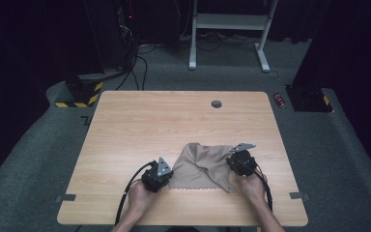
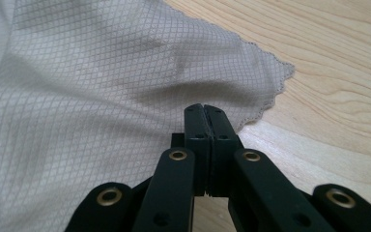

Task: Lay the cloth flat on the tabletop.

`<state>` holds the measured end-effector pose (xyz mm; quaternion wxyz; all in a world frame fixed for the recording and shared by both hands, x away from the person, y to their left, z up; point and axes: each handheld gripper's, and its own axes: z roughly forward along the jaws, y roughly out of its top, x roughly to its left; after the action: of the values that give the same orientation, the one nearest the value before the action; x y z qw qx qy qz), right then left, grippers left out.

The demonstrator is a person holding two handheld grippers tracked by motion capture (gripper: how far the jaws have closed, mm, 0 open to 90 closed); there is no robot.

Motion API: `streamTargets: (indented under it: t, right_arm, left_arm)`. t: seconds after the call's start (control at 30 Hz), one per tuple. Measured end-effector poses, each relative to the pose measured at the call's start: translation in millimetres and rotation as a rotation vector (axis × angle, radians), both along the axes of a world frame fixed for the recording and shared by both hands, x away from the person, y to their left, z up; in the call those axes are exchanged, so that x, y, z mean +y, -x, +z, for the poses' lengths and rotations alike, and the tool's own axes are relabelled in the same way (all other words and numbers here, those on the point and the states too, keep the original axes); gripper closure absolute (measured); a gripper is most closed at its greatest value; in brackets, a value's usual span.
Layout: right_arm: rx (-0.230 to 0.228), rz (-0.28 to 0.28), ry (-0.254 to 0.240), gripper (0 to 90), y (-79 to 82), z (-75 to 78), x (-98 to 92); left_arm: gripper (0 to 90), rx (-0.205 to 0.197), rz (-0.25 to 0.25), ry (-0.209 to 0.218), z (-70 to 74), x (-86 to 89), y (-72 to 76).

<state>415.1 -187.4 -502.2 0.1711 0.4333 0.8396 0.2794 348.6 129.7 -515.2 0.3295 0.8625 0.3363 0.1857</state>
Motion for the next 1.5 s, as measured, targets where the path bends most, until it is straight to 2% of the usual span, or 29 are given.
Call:
streamTargets:
  t: [0.1,0.13,0.2,0.3,0.4,0.43,0.5,0.6,0.67,0.73,0.8,0.83,0.93,1.0,1.07,1.13,1.2,1.27,1.37,1.5]
  right_arm:
    - [-0.002,0.012,-0.012,87.1,1.0,1.8,-0.1]
    - [-0.004,0.016,-0.02,84.8,1.4,2.8,0.2]
    - [-0.016,0.015,-0.041,82.2,1.2,6.5,-0.3]
    - [-0.035,0.003,-0.074,78.1,-1.6,13.1,-0.3]
    - [-0.05,-0.017,-0.079,72.5,-8.3,15.7,3.0]
    - [-0.051,-0.03,-0.079,71.4,-11.5,15.3,4.3]
    - [-0.042,-0.054,-0.088,70.4,-19.7,12.4,3.0]
    - [-0.026,-0.095,-0.082,69.9,-30.0,5.0,0.4]
    - [-0.021,-0.11,-0.063,70.7,-33.1,-0.1,0.4]
    - [-0.016,-0.112,-0.052,71.4,-34.1,-4.2,1.9]
    - [-0.017,-0.112,-0.044,71.8,-33.4,-7.5,3.6]
    - [-0.023,-0.111,-0.043,71.9,-33.0,-7.8,3.8]
    - [-0.031,-0.105,-0.042,71.7,-32.2,-8.5,3.0]
    - [-0.036,-0.099,-0.046,71.6,-31.9,-9.1,2.4]
    - [-0.042,-0.093,-0.049,71.6,-31.3,-9.8,1.6]
    - [-0.058,-0.09,-0.056,71.5,-29.6,-11.4,0.7]
    - [-0.081,-0.084,-0.068,71.5,-27.8,-13.7,-1.0]
    - [-0.097,-0.085,-0.079,71.5,-25.7,-15.6,-2.1]
    - [-0.112,-0.084,-0.093,70.9,-24.2,-17.6,-3.4]
    - [-0.135,-0.084,-0.108,69.9,-22.1,-20.4,-5.1]
  left_arm:
    - [88.8,0.01,0.007,0.005,0.6,5.2,3.5]
    - [85.0,0.007,0.025,0.003,0.8,5.7,3.3]
    - [71.5,0.009,0.054,0.004,2.1,6.7,-1.1]
    - [59.3,0.026,0.095,0.058,6.5,5.5,-15.4]
    - [54.4,0.04,0.106,0.121,13.5,-0.2,-33.9]
    - [53.7,0.047,0.108,0.14,15.5,-3.4,-39.8]
    - [53.7,0.037,0.11,0.141,18.3,-10.1,-51.7]
    - [55.8,0.062,0.109,0.16,19.3,-19.0,-66.8]
    - [61.7,0.059,0.107,0.162,18.6,-23.3,-73.4]
    - [73.2,0.034,0.103,0.185,17.9,-25.0,-76.1]
    - [82.0,0.053,0.094,0.195,16.3,-26.8,-79.3]
    - [84.8,0.071,0.086,0.187,15.2,-28.7,-80.7]
    - [89.9,0.067,0.054,0.152,14.3,-34.6,-81.8]
    - [89.9,0.051,0.048,0.135,16.2,-38.1,-82.0]
    - [86.6,0.04,0.051,0.149,19.7,-37.4,-83.9]
    - [70.6,0.041,0.093,0.193,21.3,-34.2,-87.9]
    - [62.4,0.051,0.132,0.214,19.6,-31.3,-92.7]
    - [59.4,0.074,0.145,0.225,15.3,-30.3,-96.6]
    - [55.3,0.096,0.156,0.217,9.2,-29.4,-101.3]
    - [56.2,0.131,0.176,0.257,5.4,-28.0,-106.2]
